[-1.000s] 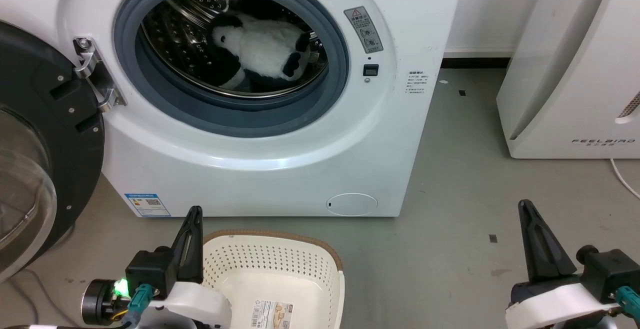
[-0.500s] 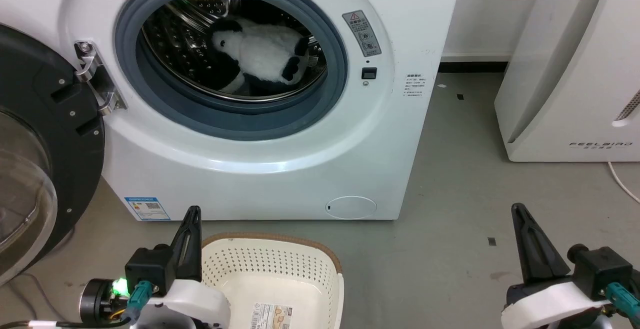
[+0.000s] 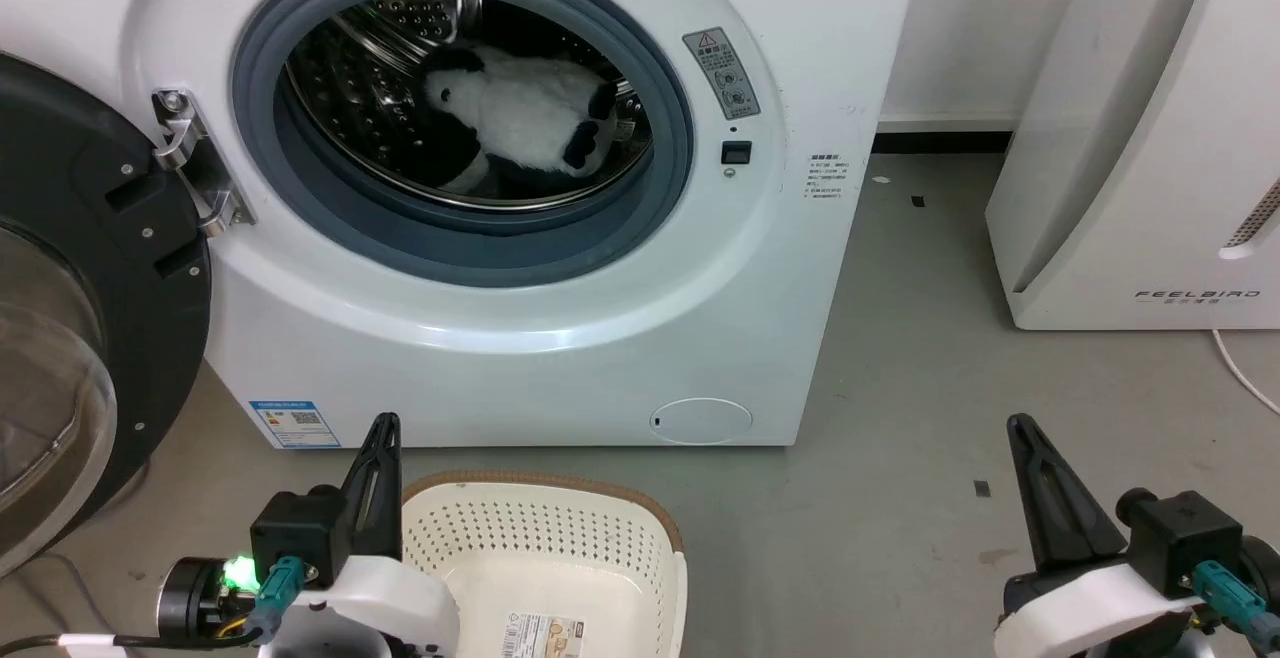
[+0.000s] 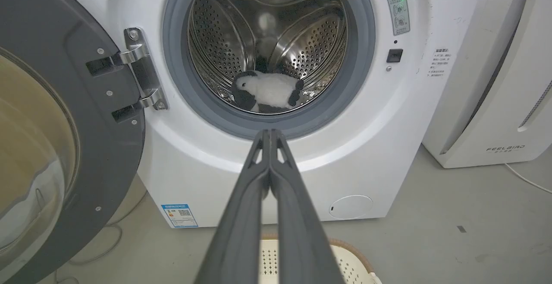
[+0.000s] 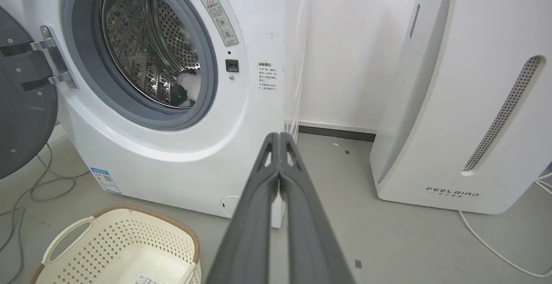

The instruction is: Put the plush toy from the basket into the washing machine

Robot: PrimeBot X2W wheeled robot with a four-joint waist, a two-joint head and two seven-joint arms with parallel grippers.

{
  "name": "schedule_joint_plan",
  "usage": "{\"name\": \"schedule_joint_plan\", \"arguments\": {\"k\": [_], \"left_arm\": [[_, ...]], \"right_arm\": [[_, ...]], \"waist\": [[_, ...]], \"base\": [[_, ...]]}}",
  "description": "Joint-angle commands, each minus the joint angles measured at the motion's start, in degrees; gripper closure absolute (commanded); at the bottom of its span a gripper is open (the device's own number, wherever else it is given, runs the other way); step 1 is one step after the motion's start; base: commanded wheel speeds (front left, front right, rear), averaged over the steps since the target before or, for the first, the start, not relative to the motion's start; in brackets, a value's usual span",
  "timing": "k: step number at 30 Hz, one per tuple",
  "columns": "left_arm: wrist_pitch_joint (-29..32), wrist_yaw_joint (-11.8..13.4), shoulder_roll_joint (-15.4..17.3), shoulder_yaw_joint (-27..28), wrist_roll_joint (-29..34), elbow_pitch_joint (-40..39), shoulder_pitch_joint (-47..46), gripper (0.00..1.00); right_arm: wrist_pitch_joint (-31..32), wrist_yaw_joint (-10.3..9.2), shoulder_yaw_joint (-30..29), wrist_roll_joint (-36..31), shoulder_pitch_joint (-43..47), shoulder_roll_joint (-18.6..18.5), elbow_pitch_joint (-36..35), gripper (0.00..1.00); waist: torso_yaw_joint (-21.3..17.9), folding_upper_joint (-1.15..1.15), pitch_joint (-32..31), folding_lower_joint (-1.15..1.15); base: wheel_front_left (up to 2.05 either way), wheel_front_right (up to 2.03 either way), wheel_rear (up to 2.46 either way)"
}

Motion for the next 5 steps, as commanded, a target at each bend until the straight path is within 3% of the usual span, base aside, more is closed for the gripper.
{"name": "schedule_joint_plan", "arguments": {"k": [1, 5], "left_arm": [[0.4, -0.2, -0.3, 0.2, 0.6, -0.4, 0.8, 1.0], [0.9, -0.2, -0.4, 0.3, 0.8, -0.6, 0.8, 1.0]], "right_arm": [[0.4, -0.04, 0.2, -0.3, -0.6, 0.0, 0.2, 1.0], [0.9, -0.04, 0.3, -0.5, -0.6, 0.0, 0.3, 1.0]], "waist": [[0.0, 0.0, -0.1, 0.0], [-0.1, 0.0, -0.2, 0.0]], "base": [[0.0, 0.0, 0.0], [0.0, 0.0, 0.0]]}}
